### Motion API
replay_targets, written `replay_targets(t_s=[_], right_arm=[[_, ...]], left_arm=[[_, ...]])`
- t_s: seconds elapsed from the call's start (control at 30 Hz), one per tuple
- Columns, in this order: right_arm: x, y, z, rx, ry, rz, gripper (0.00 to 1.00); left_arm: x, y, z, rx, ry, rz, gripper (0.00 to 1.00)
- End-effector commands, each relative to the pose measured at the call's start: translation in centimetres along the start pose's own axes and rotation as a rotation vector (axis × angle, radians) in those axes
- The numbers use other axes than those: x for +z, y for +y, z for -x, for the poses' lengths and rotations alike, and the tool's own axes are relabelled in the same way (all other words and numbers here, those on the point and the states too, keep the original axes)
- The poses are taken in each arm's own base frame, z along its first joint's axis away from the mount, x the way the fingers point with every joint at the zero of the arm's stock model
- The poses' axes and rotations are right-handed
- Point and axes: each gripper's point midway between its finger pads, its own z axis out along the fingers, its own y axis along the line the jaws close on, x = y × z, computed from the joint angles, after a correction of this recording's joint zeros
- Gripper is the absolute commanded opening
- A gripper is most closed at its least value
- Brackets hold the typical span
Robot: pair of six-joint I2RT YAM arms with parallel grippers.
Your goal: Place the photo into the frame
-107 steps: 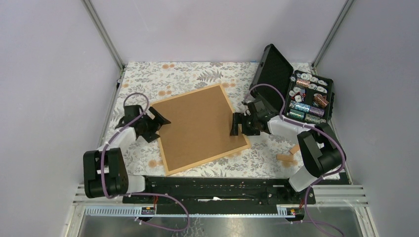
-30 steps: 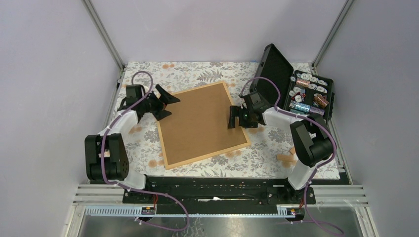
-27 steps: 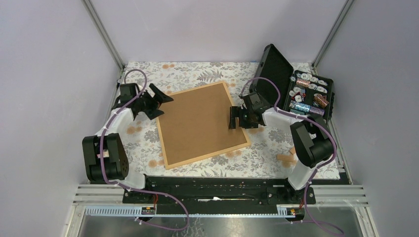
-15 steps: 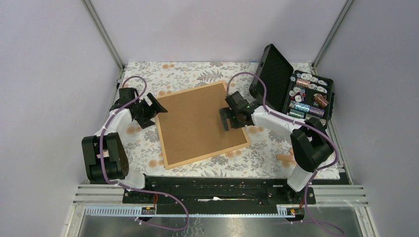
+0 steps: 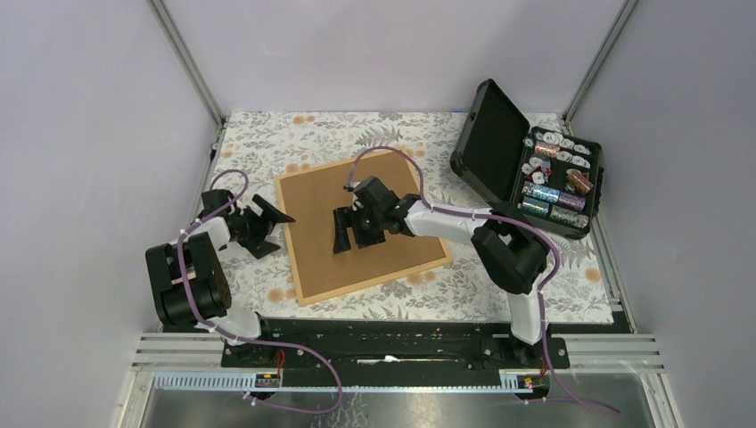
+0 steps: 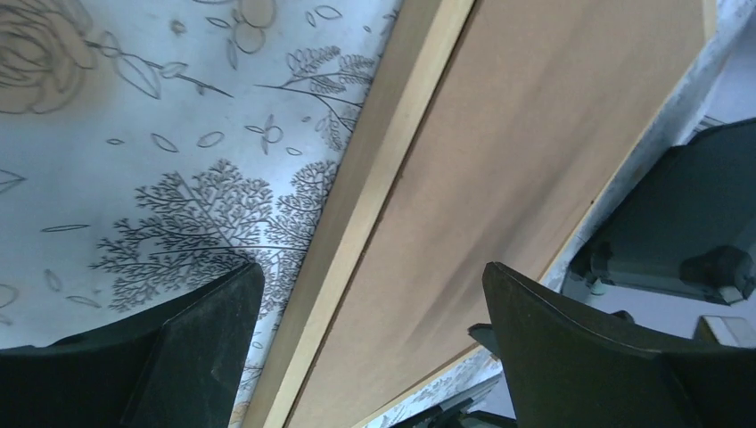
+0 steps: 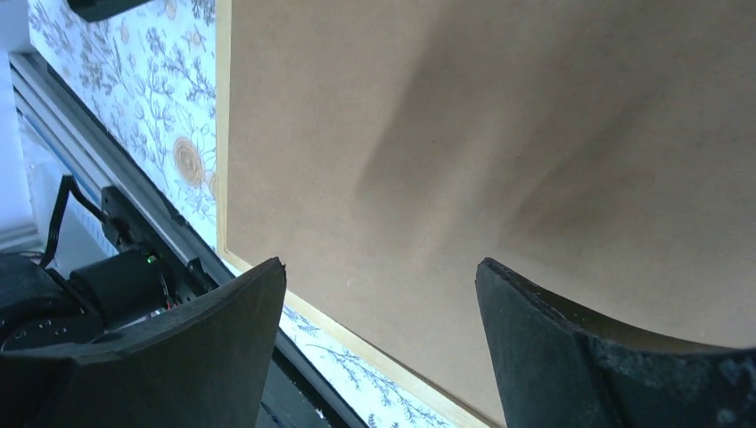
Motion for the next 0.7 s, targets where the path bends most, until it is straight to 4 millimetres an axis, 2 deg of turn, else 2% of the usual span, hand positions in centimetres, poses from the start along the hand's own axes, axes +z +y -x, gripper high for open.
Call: replay_targets(t_s=[0.0, 0.07, 0.17, 0.27, 0.3, 0.4, 0.5, 0.67], right_arm=[[-1.0, 2.1, 2.3, -0.054, -0.057, 0.040, 0.85], [-2.0, -0.5, 2.6, -0.064, -0.067, -0.055, 0.86], [-4.4, -5.5, 3.1, -0.022, -0.084, -0.192, 0.89], [-7.3, -10.1, 3.7, -0.074, -0.127, -0.412, 0.99], [-8.1, -11.4, 4.0, -0.090, -0.133, -0.476, 1.00], [-9.5, -14.4, 4.8, -0.094, -0.117, -0.602, 1.00], [-10.7, -16.6, 7.0, -0.079, -0.161, -0.707, 1.00], [-9.6, -19.1, 10.6, -0.035, -0.200, -0.733, 1.00]], left_arm=[[0.4, -0.5, -1.3, 0.021, 0.020, -0.064, 0.99], [0.4, -0.3, -2.6, 0.016, 0.049, -0.075, 0.99], [0.2, -0.2, -3.9, -0.001, 0.072, -0.088, 0.99], [0.0, -0.3, -4.6, 0.002, 0.081, -0.091, 0.99], [-0.1, -0.3, -4.7, 0.006, 0.082, -0.085, 0.99], [-0.4, -0.4, -4.4, 0.031, 0.067, -0.055, 0.99], [-0.5, -0.8, -4.0, 0.098, 0.045, 0.009, 0.99], [-0.3, -1.2, -3.6, 0.118, 0.046, 0.033, 0.99]])
